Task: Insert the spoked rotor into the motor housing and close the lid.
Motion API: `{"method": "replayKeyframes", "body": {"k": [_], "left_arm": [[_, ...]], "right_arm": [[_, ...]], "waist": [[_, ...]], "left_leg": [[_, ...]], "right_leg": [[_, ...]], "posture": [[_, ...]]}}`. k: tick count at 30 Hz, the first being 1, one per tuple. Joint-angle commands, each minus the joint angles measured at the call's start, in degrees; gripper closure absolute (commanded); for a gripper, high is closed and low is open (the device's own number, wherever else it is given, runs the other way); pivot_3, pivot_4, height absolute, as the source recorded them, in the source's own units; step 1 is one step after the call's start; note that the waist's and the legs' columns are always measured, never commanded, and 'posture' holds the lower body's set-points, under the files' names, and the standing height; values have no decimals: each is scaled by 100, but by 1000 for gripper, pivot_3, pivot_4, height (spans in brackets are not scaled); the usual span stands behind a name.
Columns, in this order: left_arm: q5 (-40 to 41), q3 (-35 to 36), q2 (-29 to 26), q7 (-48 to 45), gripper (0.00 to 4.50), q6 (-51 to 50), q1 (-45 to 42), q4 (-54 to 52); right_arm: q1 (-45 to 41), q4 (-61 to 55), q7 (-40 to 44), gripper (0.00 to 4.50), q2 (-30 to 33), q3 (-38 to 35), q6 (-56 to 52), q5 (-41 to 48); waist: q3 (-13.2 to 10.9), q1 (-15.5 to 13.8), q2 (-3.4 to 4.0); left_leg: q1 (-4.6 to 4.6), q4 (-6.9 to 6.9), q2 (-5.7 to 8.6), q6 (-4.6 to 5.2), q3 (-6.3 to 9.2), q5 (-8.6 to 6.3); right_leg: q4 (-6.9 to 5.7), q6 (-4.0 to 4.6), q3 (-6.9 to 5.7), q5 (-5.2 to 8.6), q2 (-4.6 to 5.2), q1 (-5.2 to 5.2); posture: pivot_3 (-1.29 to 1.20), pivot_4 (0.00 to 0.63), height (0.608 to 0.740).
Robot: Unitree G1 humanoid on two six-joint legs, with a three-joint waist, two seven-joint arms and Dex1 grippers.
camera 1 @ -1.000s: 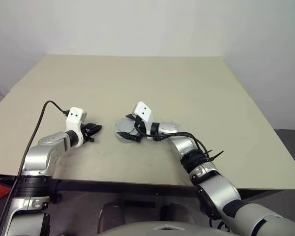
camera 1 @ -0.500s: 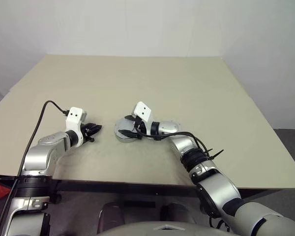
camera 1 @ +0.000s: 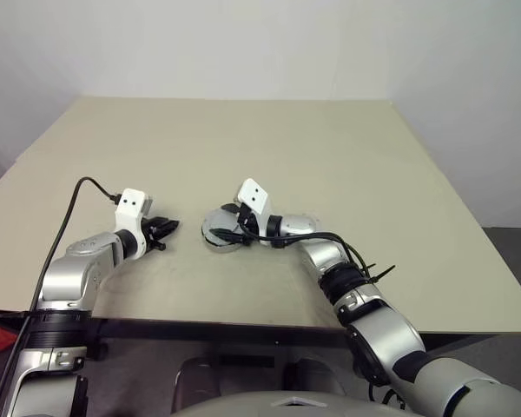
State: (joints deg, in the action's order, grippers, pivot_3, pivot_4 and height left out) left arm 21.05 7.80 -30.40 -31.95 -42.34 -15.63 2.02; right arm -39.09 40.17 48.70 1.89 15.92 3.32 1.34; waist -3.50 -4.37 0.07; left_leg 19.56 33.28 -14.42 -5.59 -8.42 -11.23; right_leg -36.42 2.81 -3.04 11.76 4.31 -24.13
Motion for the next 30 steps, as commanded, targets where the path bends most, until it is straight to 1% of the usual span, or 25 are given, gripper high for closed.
{"method": "replayKeyframes", "body": {"k": [1, 10, 30], "left_arm": [[-9, 143, -92, 18, 2812, 108, -136, -93], [-6, 147, -93, 13, 2812, 83, -131, -108], [-12, 128, -96, 18, 2812, 62, -142, -122]], "right_arm": [[-54, -101, 31, 1555, 26, -42, -3, -2], [62, -146, 364, 1555, 58, -25, 17, 82], [138, -221, 610, 1555, -37, -227, 185, 314]], "waist": [[0, 1, 0], [0, -3, 0], [0, 11, 0]], "left_leg": [[0, 0, 0, 0, 0, 0], [6, 0, 0, 6, 0, -4], [20, -6, 0, 16, -1, -10]], "right_leg": [[0, 0, 0, 0, 0, 0], [9, 0, 0, 0, 0, 0], [47, 1, -5, -1, 0, 2]], "posture": [[0, 0, 740], [0, 0, 740], [0, 0, 740]]}}
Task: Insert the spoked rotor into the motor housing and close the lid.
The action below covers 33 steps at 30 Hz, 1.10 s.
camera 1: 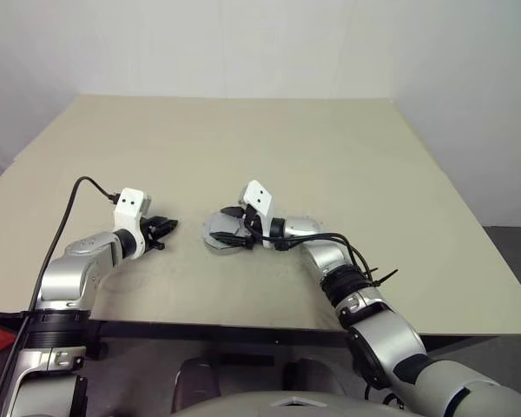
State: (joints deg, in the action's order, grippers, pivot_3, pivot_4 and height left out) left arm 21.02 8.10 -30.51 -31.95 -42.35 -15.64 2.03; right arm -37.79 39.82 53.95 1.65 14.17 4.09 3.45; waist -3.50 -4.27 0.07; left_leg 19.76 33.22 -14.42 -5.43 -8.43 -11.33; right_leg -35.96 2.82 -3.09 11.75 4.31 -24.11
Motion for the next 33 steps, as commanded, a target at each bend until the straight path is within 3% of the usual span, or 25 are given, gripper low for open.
{"method": "replayKeyframes", "body": {"k": [1, 24, 33], "left_arm": [[-11, 95, -84, 18, 2812, 66, -142, -123], [24, 86, -14, 77, 2812, 52, -95, -188], [20, 52, 29, 73, 2812, 70, -87, -190]], "right_arm": [[6, -183, 81, 1555, -9, -44, 107, 90], [-126, 208, -241, 1555, 150, 223, 236, -528], [-159, 408, -182, 1555, 204, 294, 360, -518]], "waist": [[0, 2, 0], [1, 9, -1], [0, 17, 1]], "left_leg": [[0, 0, 0, 0, 0, 0], [-5, -2, 0, -1, 0, 0], [-79, -2, 1, 8, 0, -5]], "right_leg": [[2, 0, 0, 0, 0, 0], [9, 0, -2, 0, 0, 12], [19, -16, -1, 9, 1, 90]], "posture": [[0, 0, 740], [0, 0, 740], [0, 0, 740]]}}
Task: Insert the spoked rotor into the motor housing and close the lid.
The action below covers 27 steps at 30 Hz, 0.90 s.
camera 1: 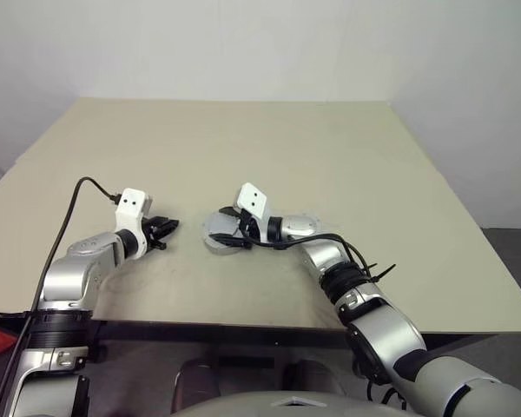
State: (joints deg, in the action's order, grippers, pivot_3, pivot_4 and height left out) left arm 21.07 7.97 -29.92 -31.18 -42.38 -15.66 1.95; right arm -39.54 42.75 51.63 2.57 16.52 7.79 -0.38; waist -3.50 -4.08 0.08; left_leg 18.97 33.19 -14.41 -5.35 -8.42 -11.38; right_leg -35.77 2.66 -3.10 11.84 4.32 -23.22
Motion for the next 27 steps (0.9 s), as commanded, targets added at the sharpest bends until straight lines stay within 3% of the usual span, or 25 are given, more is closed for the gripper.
{"method": "replayKeyframes", "body": {"k": [1, 13, 19, 22, 25, 27], "left_arm": [[19, 70, -30, -4, 2812, 72, -81, -187], [89, -16, 99, -4, 2812, -34, -137, -235], [625, 29, 743, 51, 2812, -491, -489, -362], [729, -23, 968, 76, 3455, -620, -721, -312], [919, -24, 1221, 92, 4429, -764, -1050, -171], [958, -35, 1293, 103, 4473, -848, -1173, -83]], "right_arm": [[23, 110, 66, 1555, 121, 61, -9, -129], [49, 55, 332, 1555, 195, 138, -406, -140], [10, 121, 296, 1555, 197, 148, -373, -171], [1, 143, 258, 1555, 206, 161, -335, -192], [8, 138, 217, 1555, 226, 170, -311, -198], [18, 121, 202, 1555, 232, 171, -310, -197]], "waist": [[1, -1, -1], [1, -3, -1], [1, -24, -1], [2, -8, 0], [2, -11, 1], [3, -6, 1]], "left_leg": [[2, 1, 2, 0, 0, 0], [13, -2, 10, 21, 0, -13], [12, -2, 13, 20, 0, -12], [9, -2, 13, 19, 0, -12], [9, -6, 13, 19, 0, -11], [10, -5, 16, 19, 0, -11]], "right_leg": [[2, 1, 1, -1, 1, 1], [15, 16, 1, -9, 5, 1], [14, 16, 1, -9, 9, 4], [12, 16, 2, -9, 9, 4], [13, 16, 1, -9, 9, 3], [13, 16, 2, -9, 10, 4]], "posture": [[0, 0, 740], [0, 0, 740], [0, 0, 740], [0, 0, 740], [0, 0, 740], [0, 0, 740]]}}
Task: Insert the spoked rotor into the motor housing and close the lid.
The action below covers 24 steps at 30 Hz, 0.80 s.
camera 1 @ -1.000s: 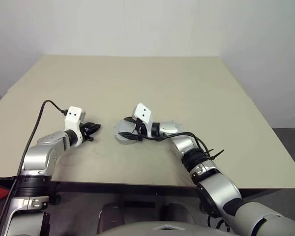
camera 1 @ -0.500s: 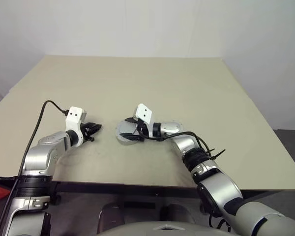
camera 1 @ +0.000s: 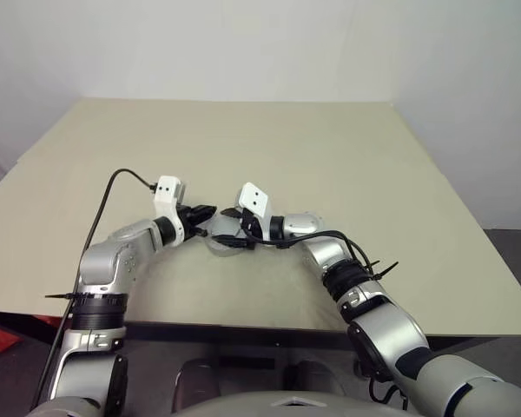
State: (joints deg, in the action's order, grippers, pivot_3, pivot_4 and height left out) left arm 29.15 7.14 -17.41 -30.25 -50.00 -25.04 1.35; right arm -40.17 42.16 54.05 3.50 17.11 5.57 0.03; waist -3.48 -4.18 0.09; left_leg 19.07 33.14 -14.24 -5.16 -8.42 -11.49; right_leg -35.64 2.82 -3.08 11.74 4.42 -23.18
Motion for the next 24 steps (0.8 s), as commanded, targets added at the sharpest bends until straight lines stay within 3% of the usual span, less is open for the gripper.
{"method": "replayKeyframes", "body": {"k": [1, 11, 17, 24], "left_arm": [[170, 48, 84, 14, 4473, -126, -294, 58], [331, -190, -95, 35, 4473, -1319, -284, 137], [383, -334, -258, 137, 4473, -2115, -219, 71], [507, -100, -141, 159, 4473, -2169, -229, 152]], "right_arm": [[86, 169, -56, 1555, 143, 113, -84, -240], [79, 173, -239, 1555, 131, 89, -69, -232], [15, 239, -362, 1555, 94, 73, -131, -236], [-13, 282, -420, 1555, 103, 81, -10, -249]], "waist": [[0, 6, 0], [11, 6, 17], [46, 4, 67], [49, 8, 70]], "left_leg": [[0, 1, 0, 0, 0, 0], [-1, 0, 1, 0, 0, 0], [-18, -2, 16, 1, 0, 0], [-26, -6, 33, 1, 1, 0]], "right_leg": [[0, 0, 0, 0, 0, 0], [0, -1, 0, 1, 1, 0], [2, -36, 0, 21, 13, 15], [11, -45, 2, 26, 25, 27]], "posture": [[0, 0, 740], [0, 0, 740], [0, 0, 740], [0, 0, 740]]}}
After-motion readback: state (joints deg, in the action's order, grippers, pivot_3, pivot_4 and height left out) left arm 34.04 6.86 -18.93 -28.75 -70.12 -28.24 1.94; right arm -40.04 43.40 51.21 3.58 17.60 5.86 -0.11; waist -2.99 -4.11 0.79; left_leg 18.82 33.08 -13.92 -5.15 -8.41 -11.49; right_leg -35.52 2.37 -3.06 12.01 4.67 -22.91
